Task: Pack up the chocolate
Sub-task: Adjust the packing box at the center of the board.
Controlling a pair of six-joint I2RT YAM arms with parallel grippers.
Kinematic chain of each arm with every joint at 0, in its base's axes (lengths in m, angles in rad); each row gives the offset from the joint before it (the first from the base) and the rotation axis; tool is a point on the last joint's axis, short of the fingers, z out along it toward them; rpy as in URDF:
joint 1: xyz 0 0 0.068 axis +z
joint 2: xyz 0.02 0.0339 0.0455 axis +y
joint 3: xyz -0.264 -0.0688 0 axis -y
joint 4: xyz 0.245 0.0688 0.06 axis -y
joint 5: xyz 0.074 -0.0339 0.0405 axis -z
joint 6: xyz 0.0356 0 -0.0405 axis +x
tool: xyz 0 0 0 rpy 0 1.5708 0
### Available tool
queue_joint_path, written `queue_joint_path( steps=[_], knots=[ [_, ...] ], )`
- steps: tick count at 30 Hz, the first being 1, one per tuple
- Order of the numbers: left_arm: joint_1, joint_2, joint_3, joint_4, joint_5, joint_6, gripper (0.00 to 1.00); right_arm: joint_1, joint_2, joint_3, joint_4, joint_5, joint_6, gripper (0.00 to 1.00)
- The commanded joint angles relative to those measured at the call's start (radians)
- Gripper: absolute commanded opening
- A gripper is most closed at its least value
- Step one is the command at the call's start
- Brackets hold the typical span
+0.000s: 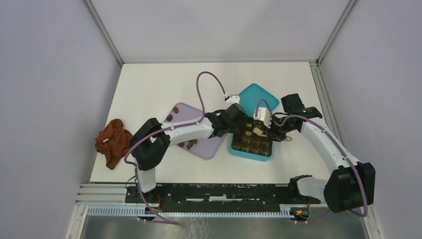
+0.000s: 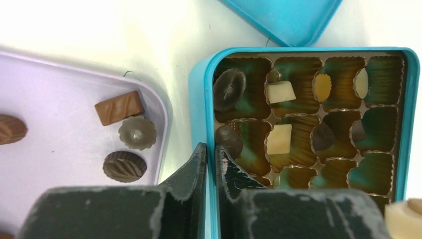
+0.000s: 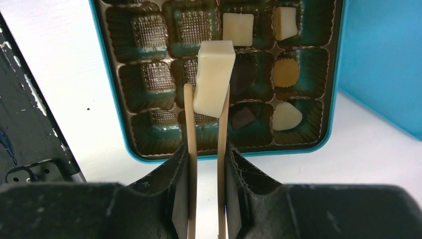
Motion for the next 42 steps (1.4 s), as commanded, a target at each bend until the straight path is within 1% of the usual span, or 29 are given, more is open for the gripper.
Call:
queue_joint_path(
  steps=[1, 6, 14, 17, 20, 22, 26, 31, 32, 34, 36, 37, 38, 40, 42],
  knots=[
    [-0.033, -0.131, -0.064, 0.158, -0.121, 0.093, 0.02, -0.005, 0.001, 0.04, -0.023, -0.036, -0.046, 0.14],
    [-0.05, -0.179, -0.127, 0.241, -0.138, 0.127, 0.02, -0.004, -0.003, 0.056, -0.04, -0.052, -0.066, 0.14],
    [-0.058, -0.197, -0.176, 0.313, -0.134, 0.147, 0.02, -0.006, -0.011, 0.056, -0.067, -0.106, -0.096, 0.14],
    [-0.054, -0.167, -0.158, 0.301, -0.134, 0.122, 0.02, -0.004, -0.003, 0.031, -0.063, -0.116, -0.087, 0.14],
    [-0.04, -0.123, -0.14, 0.312, -0.098, 0.085, 0.02, -0.004, 0.003, 0.005, -0.039, -0.111, -0.067, 0.13],
    [-0.022, -0.087, -0.131, 0.334, -0.06, 0.061, 0.02, -0.004, 0.009, -0.004, -0.01, -0.088, -0.029, 0.14],
    [-0.016, -0.031, -0.102, 0.351, -0.02, 0.047, 0.02, -0.005, 0.053, 0.002, -0.004, -0.039, 0.019, 0.14],
    [-0.016, -0.011, -0.097, 0.344, -0.008, 0.021, 0.03, 0.0, 0.075, -0.003, -0.003, -0.039, 0.034, 0.14],
    [-0.016, -0.012, -0.098, 0.337, -0.008, 0.019, 0.06, 0.003, 0.083, -0.003, -0.008, -0.033, 0.034, 0.14],
    [-0.016, -0.023, -0.105, 0.329, -0.01, 0.011, 0.2, 0.007, 0.09, -0.007, -0.011, -0.031, 0.032, 0.14],
    [-0.016, -0.048, -0.109, 0.322, -0.03, -0.002, 0.42, 0.021, 0.094, -0.011, -0.007, -0.021, 0.039, 0.14],
    [-0.015, -0.065, -0.11, 0.29, -0.041, -0.005, 0.5, 0.024, 0.097, -0.009, -0.005, -0.014, 0.045, 0.14],
    [-0.016, -0.086, -0.112, 0.278, -0.051, -0.007, 0.56, 0.027, 0.099, -0.008, -0.002, -0.008, 0.052, 0.14],
    [-0.016, -0.133, -0.116, 0.251, -0.071, -0.008, 0.61, 0.032, 0.106, -0.001, 0.001, 0.0, 0.063, 0.14],
    [-0.016, -0.182, -0.123, 0.211, -0.095, -0.009, 0.62, 0.048, 0.118, 0.007, -0.001, 0.011, 0.071, 0.14]
  ],
)
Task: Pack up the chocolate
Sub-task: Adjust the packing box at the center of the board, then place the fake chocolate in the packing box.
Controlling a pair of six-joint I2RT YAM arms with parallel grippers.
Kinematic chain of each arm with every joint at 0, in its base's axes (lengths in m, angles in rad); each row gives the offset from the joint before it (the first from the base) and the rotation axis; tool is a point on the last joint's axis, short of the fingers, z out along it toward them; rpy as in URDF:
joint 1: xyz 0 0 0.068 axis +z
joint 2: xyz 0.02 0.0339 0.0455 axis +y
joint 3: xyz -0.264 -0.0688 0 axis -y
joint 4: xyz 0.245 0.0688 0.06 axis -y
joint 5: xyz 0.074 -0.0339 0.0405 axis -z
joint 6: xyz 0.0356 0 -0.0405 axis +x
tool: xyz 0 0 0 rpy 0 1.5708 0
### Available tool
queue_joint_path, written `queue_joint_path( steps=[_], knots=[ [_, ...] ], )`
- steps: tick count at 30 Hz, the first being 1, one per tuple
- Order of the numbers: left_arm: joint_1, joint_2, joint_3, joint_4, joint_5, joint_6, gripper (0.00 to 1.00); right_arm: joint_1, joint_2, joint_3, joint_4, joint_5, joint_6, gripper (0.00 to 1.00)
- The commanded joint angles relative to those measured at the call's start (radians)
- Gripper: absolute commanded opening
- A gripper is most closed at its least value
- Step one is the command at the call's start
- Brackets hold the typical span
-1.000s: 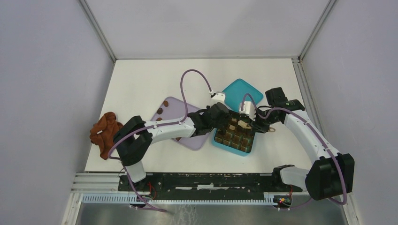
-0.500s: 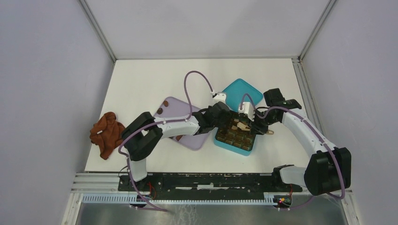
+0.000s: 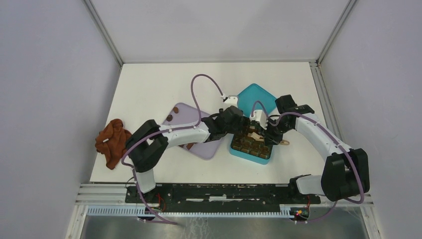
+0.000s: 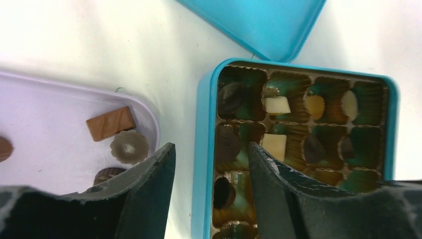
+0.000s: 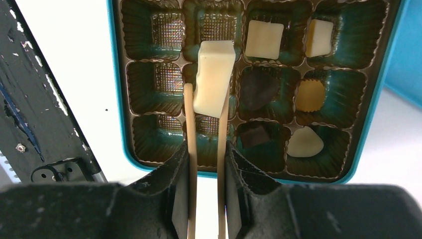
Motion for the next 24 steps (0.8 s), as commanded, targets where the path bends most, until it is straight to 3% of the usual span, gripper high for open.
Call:
queue_joint_path(
  steps=[1, 12, 19, 24],
  knots=[
    [-0.001, -0.166, 0.013, -0.052, -0.076, -0.045, 0.62, 0.037, 0.023, 0.02, 0.013, 0.028, 0.031, 0.14],
    [-0.001, -0.526, -0.151, -0.379, -0.293, -0.156, 0.63, 0.151, 0.091, 0.047, 0.048, 0.144, 0.111, 0.17],
    [-0.001, -0.717, -0.218, -0.414, -0.355, -0.212, 0.63, 0.19, 0.123, 0.068, 0.06, 0.196, 0.149, 0.29],
    [-0.001, -0.759, -0.227, -0.414, -0.357, -0.213, 0.63, 0.196, 0.141, 0.082, 0.057, 0.212, 0.159, 0.35]
  ],
)
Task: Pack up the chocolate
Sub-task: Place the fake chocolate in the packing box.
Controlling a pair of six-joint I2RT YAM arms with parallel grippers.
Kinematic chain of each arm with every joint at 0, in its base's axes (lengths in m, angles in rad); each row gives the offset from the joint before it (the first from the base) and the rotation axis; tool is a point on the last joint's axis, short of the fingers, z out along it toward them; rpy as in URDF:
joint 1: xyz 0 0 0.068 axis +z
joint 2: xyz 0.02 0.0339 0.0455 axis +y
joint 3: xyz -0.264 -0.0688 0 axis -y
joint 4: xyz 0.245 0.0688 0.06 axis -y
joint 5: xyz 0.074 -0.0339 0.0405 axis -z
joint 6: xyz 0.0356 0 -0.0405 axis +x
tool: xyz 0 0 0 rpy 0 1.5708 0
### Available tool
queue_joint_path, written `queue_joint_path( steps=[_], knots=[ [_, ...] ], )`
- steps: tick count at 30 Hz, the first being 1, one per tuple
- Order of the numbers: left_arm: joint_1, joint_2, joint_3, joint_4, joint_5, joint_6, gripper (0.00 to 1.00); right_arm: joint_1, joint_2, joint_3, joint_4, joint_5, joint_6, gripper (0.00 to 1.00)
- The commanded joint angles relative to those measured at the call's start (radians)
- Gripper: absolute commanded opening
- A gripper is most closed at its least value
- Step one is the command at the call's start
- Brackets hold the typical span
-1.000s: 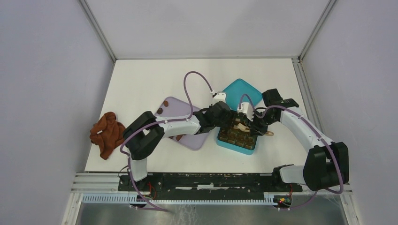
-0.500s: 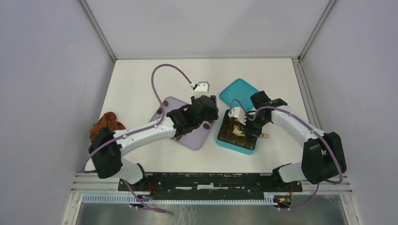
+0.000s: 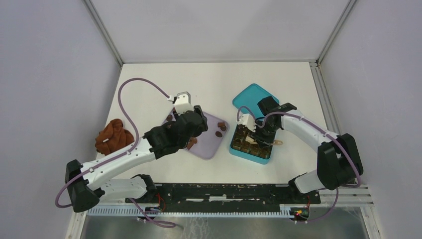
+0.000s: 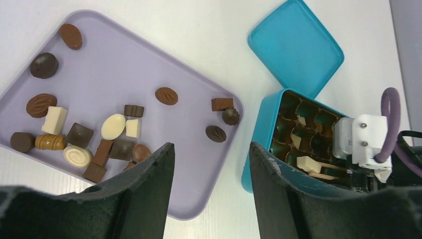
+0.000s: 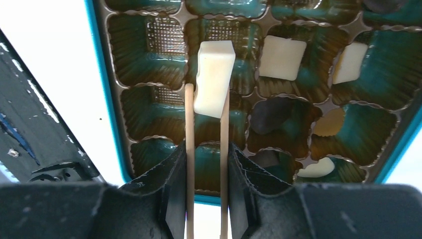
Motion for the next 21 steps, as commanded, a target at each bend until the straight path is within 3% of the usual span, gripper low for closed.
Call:
queue_joint_path(
  steps=[1, 8, 16, 18, 21],
  knots=[
    [-0.001, -0.036, -0.008, -0.004, -0.048, -0.049, 0.63, 0.009, 0.016, 0.048, 0.022, 0.041, 0.023, 0.36],
    [-0.003, -0.067, -0.015, -0.002, -0.033, -0.055, 0.63, 0.011, 0.011, 0.068, 0.007, 0.04, 0.03, 0.41],
    [-0.001, -0.166, -0.067, 0.098, 0.031, -0.081, 0.64, 0.011, -0.044, 0.134, -0.007, -0.046, 0.021, 0.35],
    [0.002, -0.207, -0.103, 0.167, 0.054, -0.107, 0.67, 0.011, -0.062, 0.155, 0.005, -0.111, 0.007, 0.35],
    [0.035, -0.277, -0.155, 0.256, 0.104, -0.169, 0.79, 0.013, -0.094, 0.176, 0.059, -0.198, 0.002, 0.34]
  ],
)
